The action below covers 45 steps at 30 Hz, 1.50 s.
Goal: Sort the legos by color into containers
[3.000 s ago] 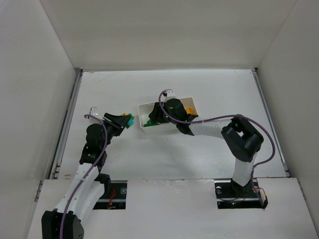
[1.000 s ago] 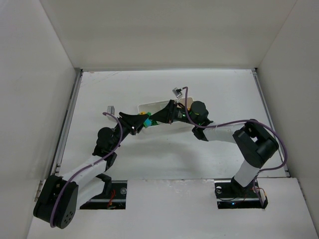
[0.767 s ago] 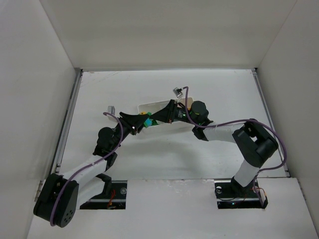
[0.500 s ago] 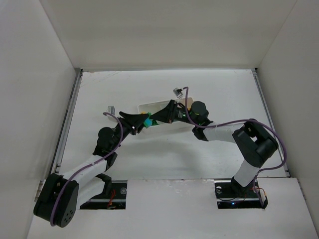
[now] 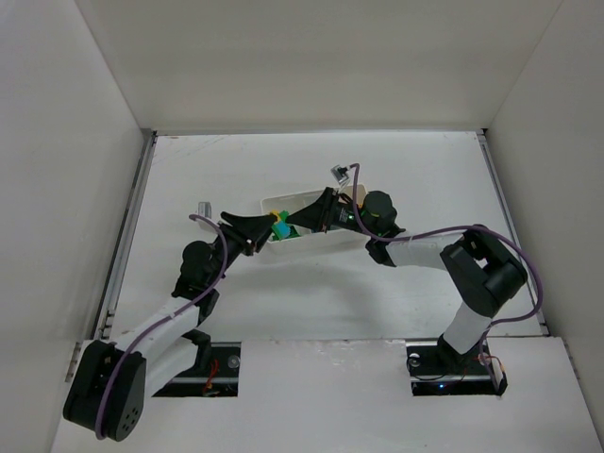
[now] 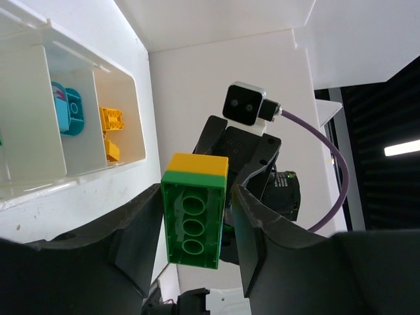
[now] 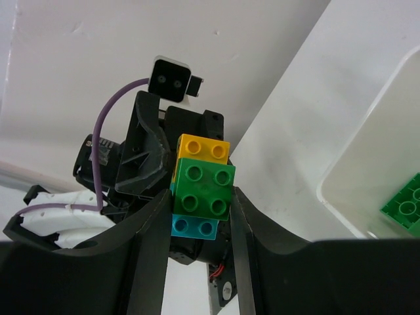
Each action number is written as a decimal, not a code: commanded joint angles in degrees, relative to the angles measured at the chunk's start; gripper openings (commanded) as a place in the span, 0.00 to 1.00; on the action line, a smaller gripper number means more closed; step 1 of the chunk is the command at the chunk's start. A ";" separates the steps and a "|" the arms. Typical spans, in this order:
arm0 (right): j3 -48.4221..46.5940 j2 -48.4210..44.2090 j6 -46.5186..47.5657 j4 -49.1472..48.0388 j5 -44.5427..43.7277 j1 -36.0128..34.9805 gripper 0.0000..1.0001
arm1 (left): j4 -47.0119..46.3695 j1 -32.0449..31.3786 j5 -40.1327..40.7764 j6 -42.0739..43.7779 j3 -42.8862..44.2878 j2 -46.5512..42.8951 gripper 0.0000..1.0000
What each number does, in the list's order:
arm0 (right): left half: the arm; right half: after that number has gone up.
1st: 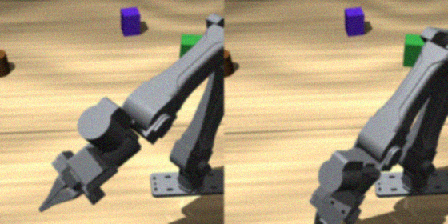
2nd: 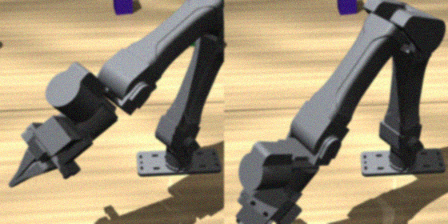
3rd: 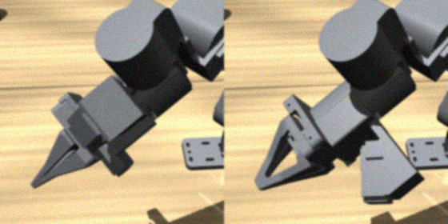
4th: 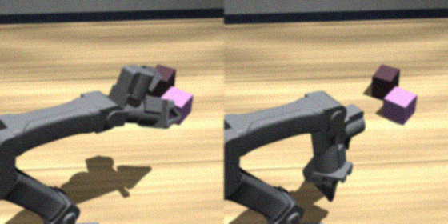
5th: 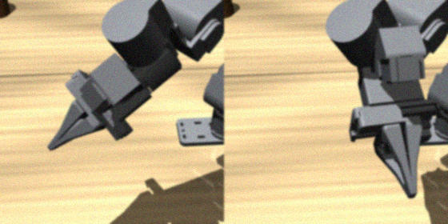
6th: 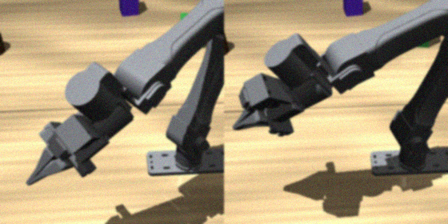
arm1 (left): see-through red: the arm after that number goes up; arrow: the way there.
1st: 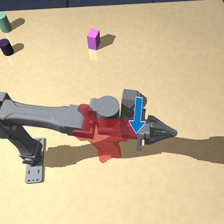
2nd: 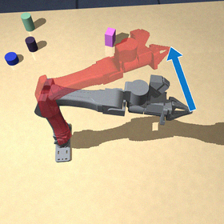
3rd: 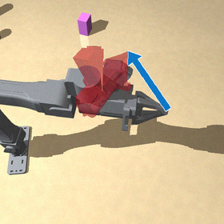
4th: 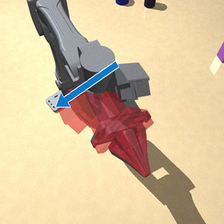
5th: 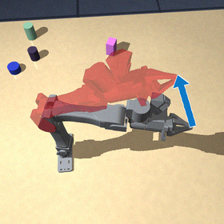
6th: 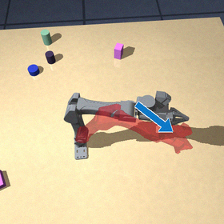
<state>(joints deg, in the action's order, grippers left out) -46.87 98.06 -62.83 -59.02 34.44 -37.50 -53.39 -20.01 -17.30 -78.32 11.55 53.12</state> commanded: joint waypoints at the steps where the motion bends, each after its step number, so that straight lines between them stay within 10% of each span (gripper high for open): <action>1: -0.06 0.73 0.51 -4.70 -0.68 0.36 0.38 | -1.55 -1.04 0.34 1.77 0.14 -0.57 0.42; 37: 2.93 0.73 -3.44 -9.00 -1.12 5.37 0.38 | 1.17 3.79 -4.32 3.79 -2.94 -4.52 0.12; 45: -0.14 -0.67 7.08 6.52 -8.32 3.71 0.38 | 6.27 6.52 -5.55 6.07 0.22 -7.15 0.13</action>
<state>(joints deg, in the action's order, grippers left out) -44.31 99.13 -62.41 -58.98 30.63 -32.29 -47.18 -14.11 -21.39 -74.54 9.06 47.53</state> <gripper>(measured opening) 0.426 0.344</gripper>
